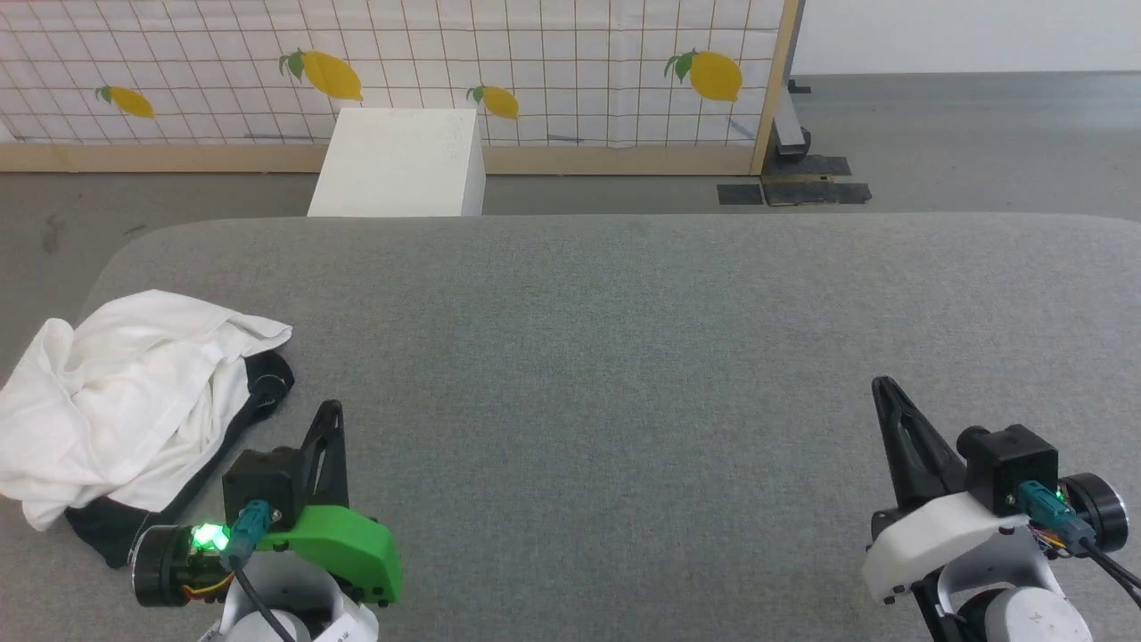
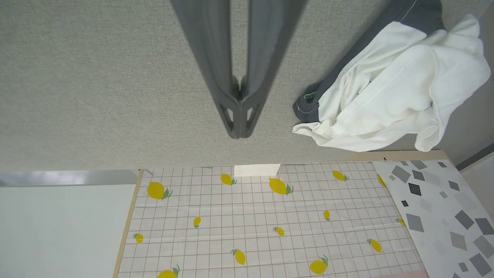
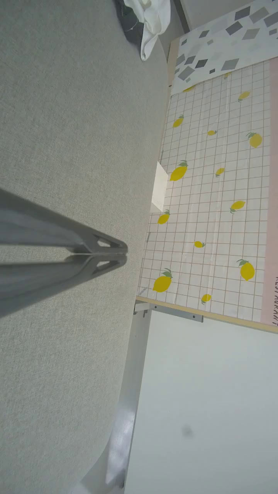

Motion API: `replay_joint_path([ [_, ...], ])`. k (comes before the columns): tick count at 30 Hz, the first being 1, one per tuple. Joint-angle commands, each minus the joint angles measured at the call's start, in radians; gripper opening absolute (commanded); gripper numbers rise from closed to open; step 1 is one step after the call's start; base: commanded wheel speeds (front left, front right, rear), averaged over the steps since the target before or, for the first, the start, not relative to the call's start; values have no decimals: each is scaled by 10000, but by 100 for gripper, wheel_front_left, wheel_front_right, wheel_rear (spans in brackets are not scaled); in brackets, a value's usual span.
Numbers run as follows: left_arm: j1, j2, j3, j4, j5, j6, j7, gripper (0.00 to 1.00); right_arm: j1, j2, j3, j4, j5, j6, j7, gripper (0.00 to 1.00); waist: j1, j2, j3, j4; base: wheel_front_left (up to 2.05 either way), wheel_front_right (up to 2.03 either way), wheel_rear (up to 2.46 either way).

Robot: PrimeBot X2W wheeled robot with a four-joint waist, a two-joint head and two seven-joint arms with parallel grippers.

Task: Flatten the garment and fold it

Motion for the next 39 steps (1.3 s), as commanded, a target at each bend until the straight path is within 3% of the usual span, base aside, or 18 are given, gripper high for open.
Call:
replay_joint_path([
  [1, 139, -40, 35, -24, 128, 66, 14, 0, 158, 26, 14, -53, -62, -17, 3, 0, 0, 78, 0, 0, 0, 0, 0],
  [4, 139, -40, 35, -24, 128, 66, 14, 0, 158, 26, 14, -53, -62, -17, 3, 0, 0, 78, 0, 0, 0, 0, 0],
  [5, 0, 0, 4, 0, 0, 0, 0, 100, 0, 0, 2, 0, 0, 0, 0, 100, 0, 0, 0, 0, 0, 0, 0],
  [27, -166, -1, -271, 287, -391, 130, -325, 100, -113, 1, -18, 210, 205, -2, -276, 100, 0, 11, 27, 111, 0, 0, 0],
  [39, -288, 39, -362, 460, -642, 265, -571, 100, -175, 3, -36, 305, 281, -4, -422, 100, 0, 18, 71, 653, 0, 0, 0],
])
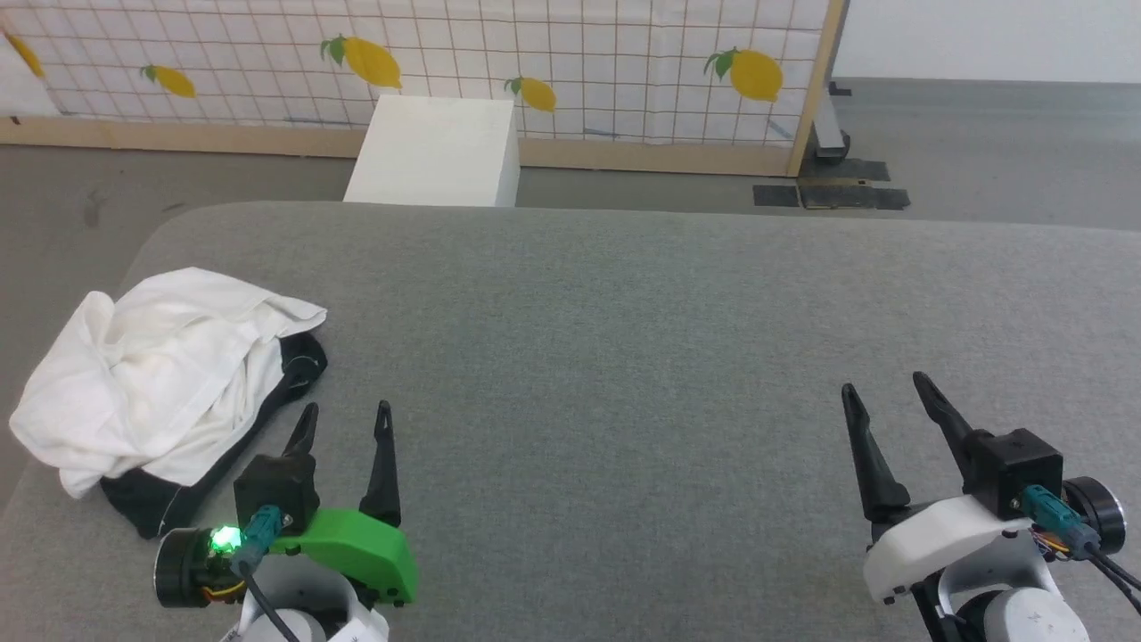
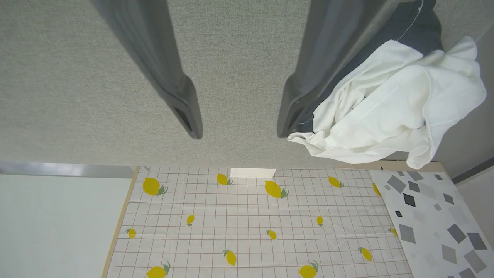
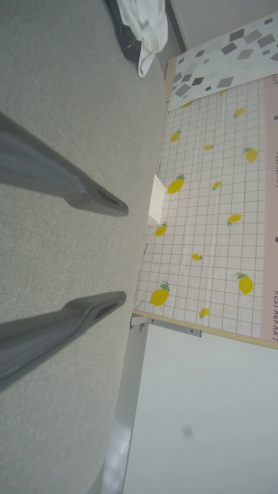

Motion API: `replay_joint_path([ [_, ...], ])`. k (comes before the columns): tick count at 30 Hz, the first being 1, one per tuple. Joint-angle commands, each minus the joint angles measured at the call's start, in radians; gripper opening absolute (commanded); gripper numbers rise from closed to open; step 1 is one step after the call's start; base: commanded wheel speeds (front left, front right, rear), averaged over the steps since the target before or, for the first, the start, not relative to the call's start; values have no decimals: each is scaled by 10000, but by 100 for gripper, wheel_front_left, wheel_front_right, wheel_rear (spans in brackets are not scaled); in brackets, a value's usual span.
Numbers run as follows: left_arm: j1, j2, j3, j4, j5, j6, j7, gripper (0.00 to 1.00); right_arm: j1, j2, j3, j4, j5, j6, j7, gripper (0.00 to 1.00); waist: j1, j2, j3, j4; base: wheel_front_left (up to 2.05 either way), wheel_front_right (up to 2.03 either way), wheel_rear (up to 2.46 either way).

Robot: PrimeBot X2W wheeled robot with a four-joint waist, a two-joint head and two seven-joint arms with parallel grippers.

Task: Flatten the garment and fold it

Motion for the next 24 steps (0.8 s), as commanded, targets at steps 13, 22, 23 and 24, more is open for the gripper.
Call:
replay_joint_path([
  [13, -219, 104, -34, 161, -468, 296, -381, 100, -179, 10, 4, 106, 146, -6, -183, 100, 0, 25, 59, 1343, 0, 0, 0],
  [22, -187, 173, -26, 241, -715, 463, -567, 100, -230, 13, 58, 175, 229, -7, -258, 100, 0, 30, 82, 2357, -1, -1, -1],
  [23, -186, 180, -28, 252, -739, 477, -585, 100, -238, 13, 68, 189, 239, -7, -264, 100, 0, 31, 83, 2444, -19, -19, -19],
  [24, -182, 187, -33, 262, -766, 497, -608, 100, -247, 13, 79, 207, 250, -7, -273, 100, 0, 31, 86, 2532, -27, -27, -27],
])
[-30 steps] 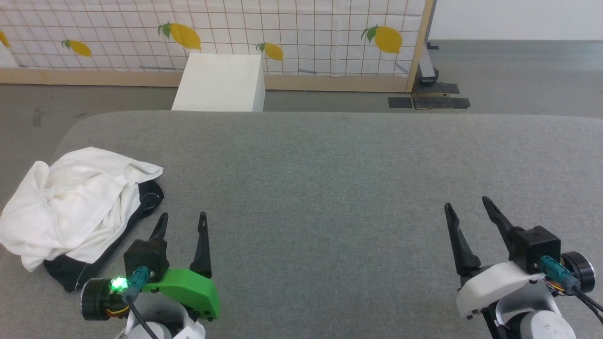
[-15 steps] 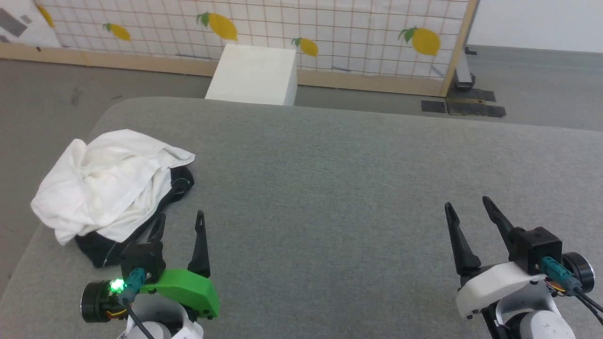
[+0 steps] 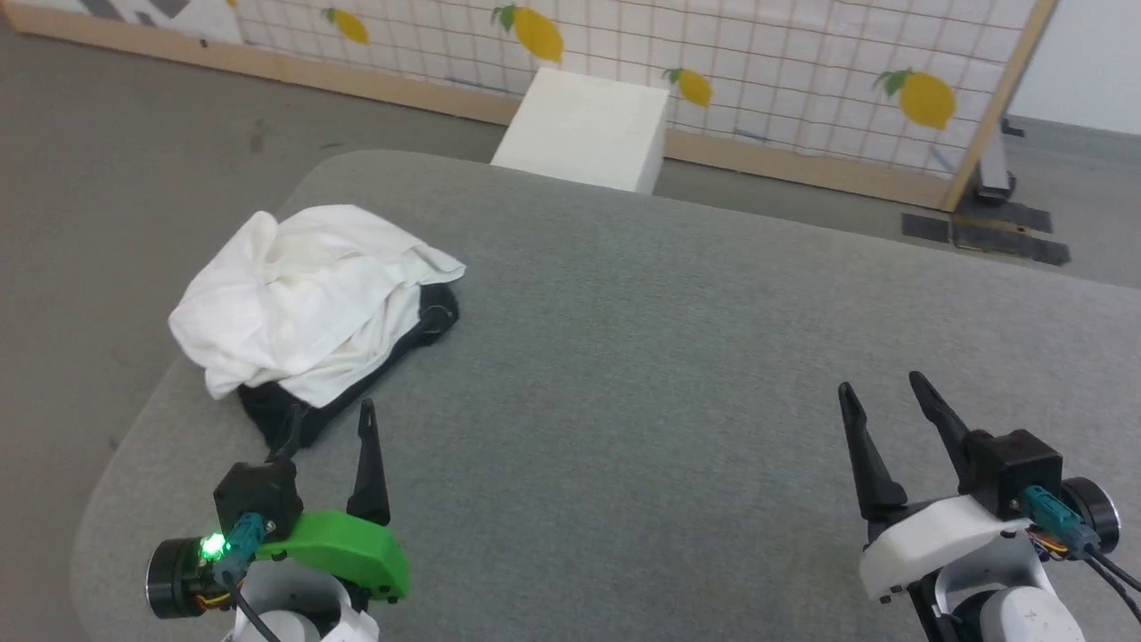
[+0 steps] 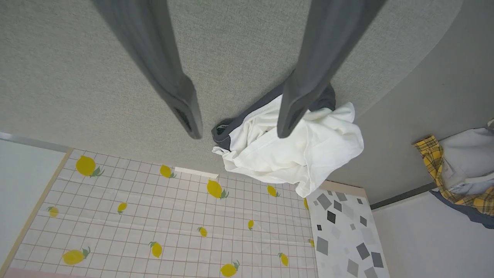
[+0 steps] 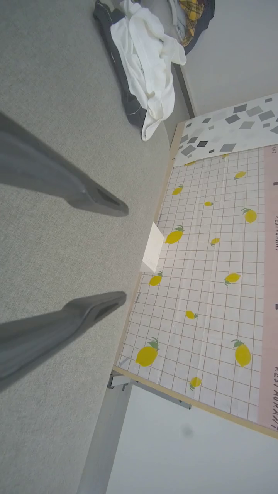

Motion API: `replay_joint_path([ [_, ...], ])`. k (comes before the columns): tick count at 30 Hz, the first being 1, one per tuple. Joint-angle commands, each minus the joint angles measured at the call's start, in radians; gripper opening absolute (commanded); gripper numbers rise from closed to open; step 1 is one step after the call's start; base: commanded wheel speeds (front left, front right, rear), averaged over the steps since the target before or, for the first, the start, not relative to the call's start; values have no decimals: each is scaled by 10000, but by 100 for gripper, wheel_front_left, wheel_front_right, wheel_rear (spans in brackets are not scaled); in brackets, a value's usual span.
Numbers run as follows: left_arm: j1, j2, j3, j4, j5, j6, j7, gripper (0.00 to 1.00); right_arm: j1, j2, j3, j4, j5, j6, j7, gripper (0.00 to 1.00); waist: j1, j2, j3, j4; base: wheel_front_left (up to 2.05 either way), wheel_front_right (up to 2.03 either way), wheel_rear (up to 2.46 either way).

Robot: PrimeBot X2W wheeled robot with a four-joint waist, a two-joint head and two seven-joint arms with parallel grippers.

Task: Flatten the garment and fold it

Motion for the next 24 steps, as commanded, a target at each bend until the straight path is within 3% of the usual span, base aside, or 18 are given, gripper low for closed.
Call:
replay_joint_path([
  [1, -152, 83, -11, 54, -188, 85, -110, 100, -191, 13, 28, 50, 73, -7, -97, 100, 0, 32, 18, 407, -27, -27, -27],
  [24, 72, 90, -268, -23, -686, 758, -552, 100, -280, 19, 86, 84, 264, -11, -311, 100, 0, 46, 209, 1560, -11, -11, -11],
])
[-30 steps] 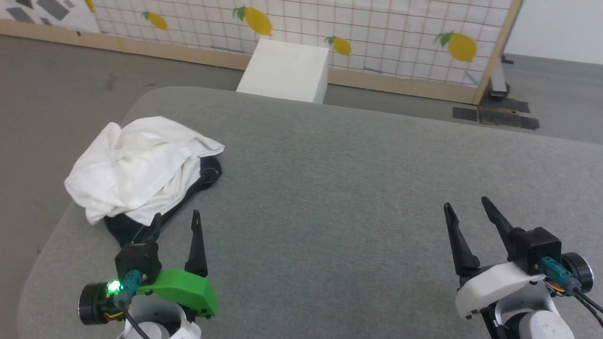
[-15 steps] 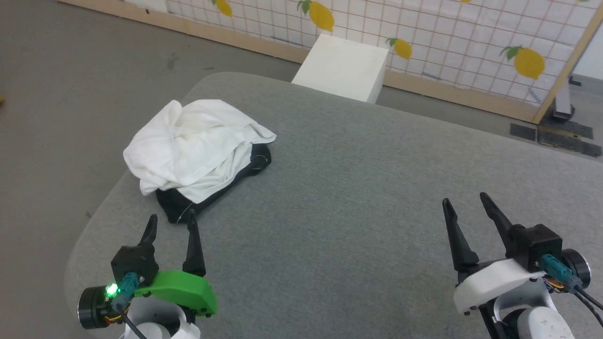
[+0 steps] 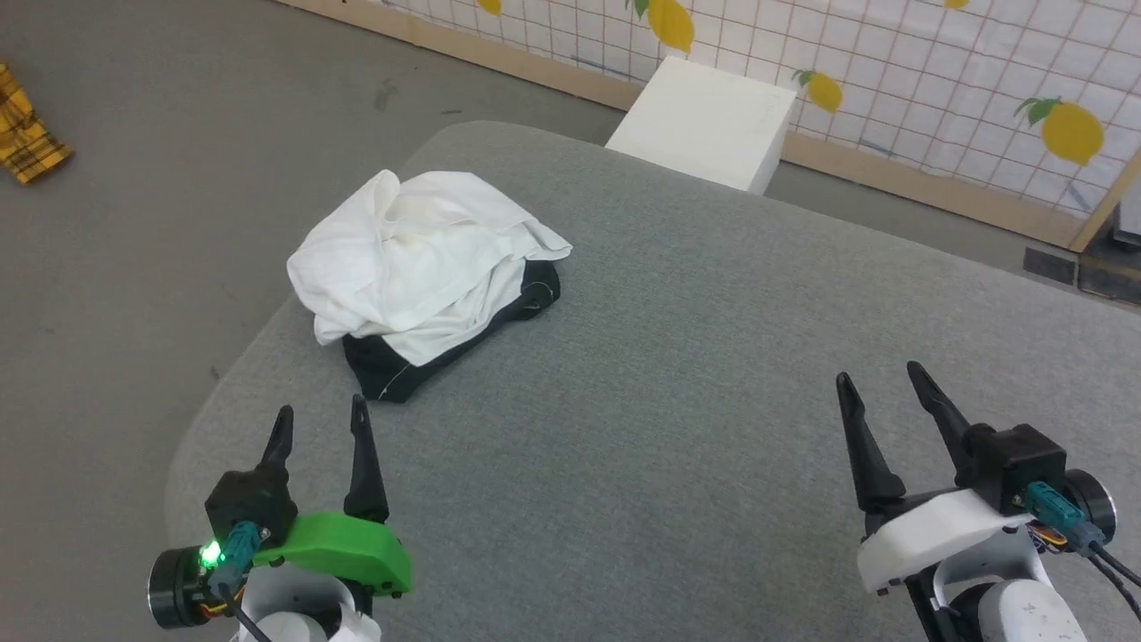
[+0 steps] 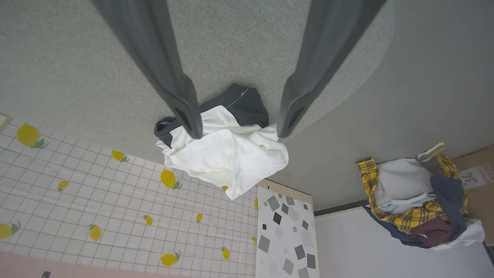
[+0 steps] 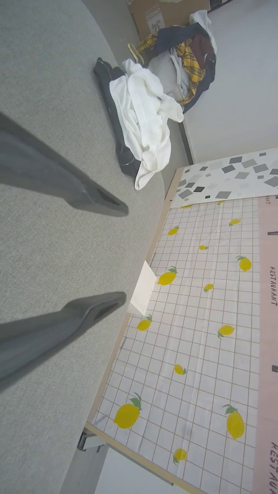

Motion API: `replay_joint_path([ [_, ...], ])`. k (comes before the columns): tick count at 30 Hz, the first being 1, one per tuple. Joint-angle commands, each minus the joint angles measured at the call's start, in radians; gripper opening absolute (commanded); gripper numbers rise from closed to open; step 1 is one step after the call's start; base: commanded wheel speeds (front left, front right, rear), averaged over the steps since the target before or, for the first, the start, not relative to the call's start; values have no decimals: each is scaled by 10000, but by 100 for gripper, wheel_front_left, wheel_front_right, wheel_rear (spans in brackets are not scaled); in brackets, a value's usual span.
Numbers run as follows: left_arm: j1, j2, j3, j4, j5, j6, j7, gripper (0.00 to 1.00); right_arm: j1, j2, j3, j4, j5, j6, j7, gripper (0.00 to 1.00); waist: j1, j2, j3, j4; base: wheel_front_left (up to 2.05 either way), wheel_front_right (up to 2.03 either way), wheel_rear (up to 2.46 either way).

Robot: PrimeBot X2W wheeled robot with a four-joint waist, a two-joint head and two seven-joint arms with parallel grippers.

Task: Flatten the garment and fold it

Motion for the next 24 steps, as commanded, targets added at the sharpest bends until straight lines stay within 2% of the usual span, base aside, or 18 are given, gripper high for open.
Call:
replay_joint_path([
  [1, 58, 70, -13, -11, -151, 122, -117, 100, -145, 13, 31, 30, 85, -11, -91, 100, 0, 46, 42, 138, 0, 0, 0],
  [24, -24, 147, -145, 179, -810, 643, -672, 100, -297, 19, 24, 99, 251, -14, -300, 100, 0, 61, 371, 1075, 0, 0, 0],
])
